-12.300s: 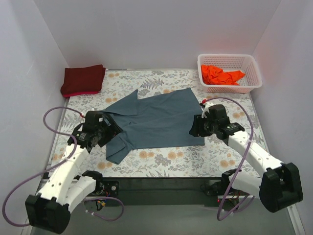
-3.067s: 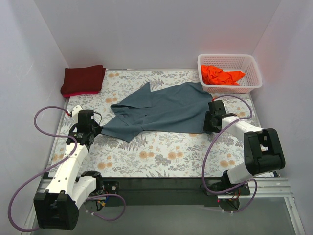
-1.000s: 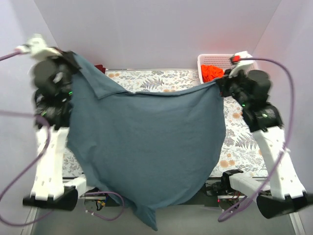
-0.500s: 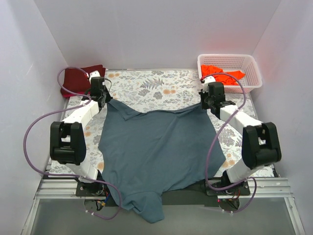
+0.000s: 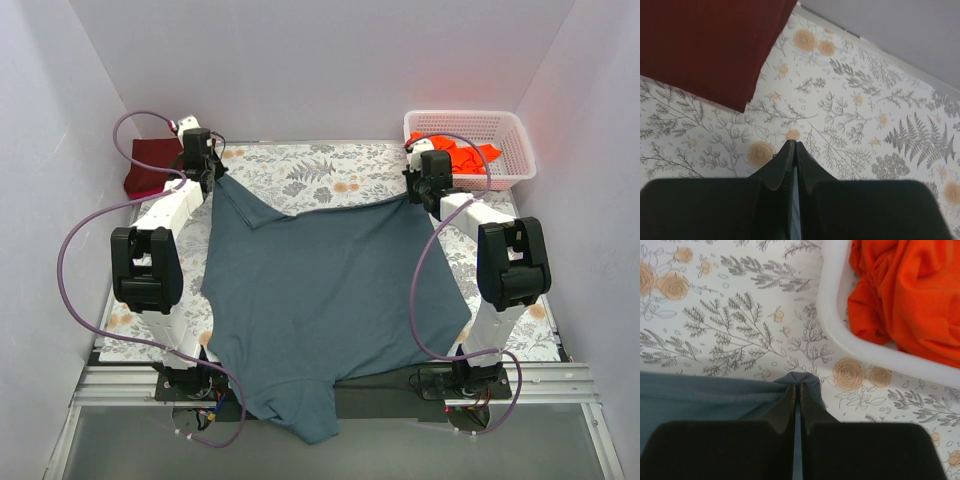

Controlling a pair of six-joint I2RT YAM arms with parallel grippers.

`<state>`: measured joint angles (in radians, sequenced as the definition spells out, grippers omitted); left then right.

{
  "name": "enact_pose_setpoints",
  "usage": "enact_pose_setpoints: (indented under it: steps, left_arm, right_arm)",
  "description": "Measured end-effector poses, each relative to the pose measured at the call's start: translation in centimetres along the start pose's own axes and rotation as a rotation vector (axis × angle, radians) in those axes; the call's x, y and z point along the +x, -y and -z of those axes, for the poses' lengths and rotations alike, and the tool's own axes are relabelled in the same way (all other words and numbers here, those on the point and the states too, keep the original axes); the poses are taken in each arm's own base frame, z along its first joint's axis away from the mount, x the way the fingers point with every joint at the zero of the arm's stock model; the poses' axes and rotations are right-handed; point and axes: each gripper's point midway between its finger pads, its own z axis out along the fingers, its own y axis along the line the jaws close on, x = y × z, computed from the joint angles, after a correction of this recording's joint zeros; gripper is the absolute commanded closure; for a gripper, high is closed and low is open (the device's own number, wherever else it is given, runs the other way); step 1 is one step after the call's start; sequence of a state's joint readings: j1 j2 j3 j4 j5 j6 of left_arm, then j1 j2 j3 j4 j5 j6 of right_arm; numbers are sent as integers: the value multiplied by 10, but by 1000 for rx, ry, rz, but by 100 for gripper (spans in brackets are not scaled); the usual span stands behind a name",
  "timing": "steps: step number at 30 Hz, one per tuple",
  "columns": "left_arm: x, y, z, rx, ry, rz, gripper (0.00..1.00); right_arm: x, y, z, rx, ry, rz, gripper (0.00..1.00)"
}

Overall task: Fold and stack the t-shirts
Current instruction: Flatten the tshirt out

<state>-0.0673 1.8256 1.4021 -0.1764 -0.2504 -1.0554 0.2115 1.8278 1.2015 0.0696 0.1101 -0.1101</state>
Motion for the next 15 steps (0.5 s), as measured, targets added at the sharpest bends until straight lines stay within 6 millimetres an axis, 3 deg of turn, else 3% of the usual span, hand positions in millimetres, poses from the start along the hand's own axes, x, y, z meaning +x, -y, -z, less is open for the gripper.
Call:
enact_pose_setpoints:
  steps: [4,8,15]
  left_arm:
    - [-23,-12,0,-30,46,37,100]
    - [-23,-23,-2,-55,39,58,100]
    - [-12,-18,1,-33,-9,98,100]
  right_arm:
    - [-16,13,-1,22,40,-15,99]
    - [-17,21,-9,26,39,-28,99]
    - [-13,19,-24,-1,9,-39,99]
